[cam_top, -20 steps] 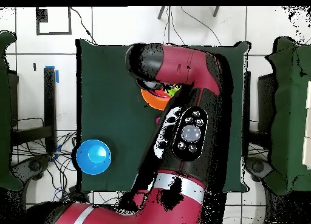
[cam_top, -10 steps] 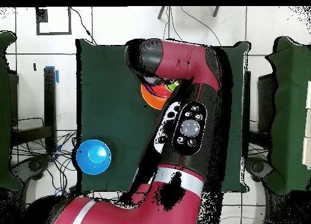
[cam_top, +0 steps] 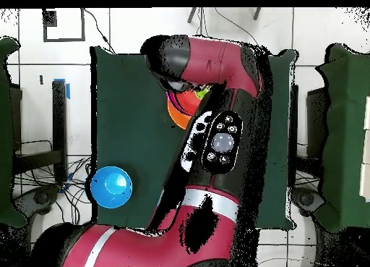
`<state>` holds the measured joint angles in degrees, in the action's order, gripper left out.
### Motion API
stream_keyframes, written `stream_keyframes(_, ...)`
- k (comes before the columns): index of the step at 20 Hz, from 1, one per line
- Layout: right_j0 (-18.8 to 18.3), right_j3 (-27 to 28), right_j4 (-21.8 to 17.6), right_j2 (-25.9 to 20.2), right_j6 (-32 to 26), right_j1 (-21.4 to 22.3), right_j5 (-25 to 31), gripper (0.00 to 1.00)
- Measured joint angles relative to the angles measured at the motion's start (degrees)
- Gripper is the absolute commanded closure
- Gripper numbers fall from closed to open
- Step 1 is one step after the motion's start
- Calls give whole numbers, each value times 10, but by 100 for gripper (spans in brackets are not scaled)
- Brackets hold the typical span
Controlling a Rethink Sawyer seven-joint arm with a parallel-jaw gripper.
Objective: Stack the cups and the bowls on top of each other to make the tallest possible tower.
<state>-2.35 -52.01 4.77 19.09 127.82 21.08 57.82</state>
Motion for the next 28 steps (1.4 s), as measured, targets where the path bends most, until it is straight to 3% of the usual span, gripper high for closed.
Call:
stream_keyframes(11, 2, 38, 17, 14, 0, -15, 28, 100)
stream_keyframes(28, 3, 41, 34, 19, 0, -17, 28, 100)
